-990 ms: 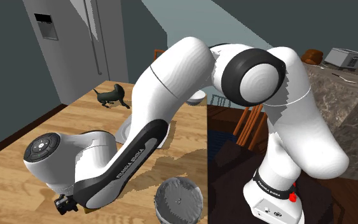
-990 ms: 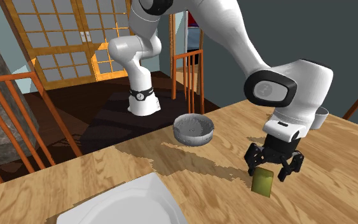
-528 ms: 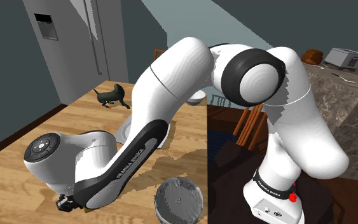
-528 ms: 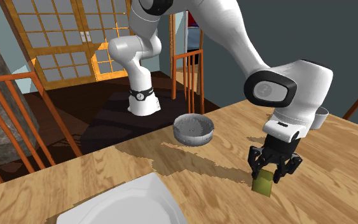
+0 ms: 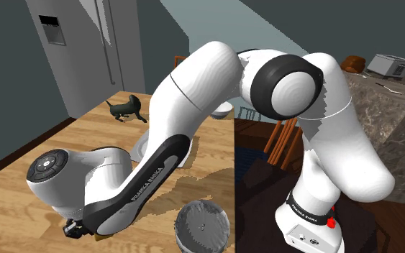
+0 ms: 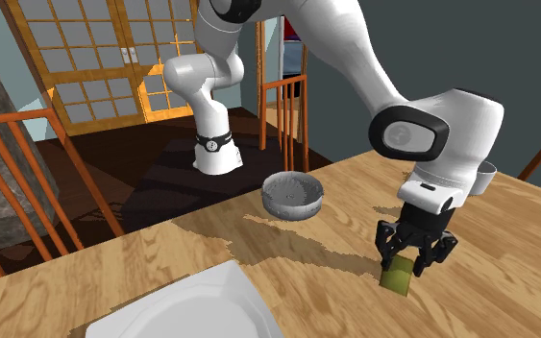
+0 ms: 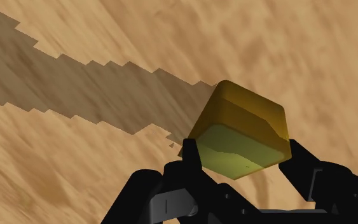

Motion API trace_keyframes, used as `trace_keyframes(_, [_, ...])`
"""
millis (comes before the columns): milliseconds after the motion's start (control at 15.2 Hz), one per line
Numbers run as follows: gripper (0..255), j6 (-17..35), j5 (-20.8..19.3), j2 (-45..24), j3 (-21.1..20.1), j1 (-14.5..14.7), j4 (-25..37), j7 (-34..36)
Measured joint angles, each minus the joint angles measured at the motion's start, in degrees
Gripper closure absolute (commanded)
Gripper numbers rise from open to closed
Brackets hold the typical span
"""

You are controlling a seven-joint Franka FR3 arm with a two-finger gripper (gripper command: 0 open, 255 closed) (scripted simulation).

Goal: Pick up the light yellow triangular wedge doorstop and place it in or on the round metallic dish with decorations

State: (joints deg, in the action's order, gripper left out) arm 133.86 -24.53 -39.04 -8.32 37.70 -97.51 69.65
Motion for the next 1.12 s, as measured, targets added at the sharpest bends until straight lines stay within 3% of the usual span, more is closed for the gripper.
trace_keyframes(1122, [255,-7.32,2.68,7.5,-1.75,-0.96,-0.11,-2.93])
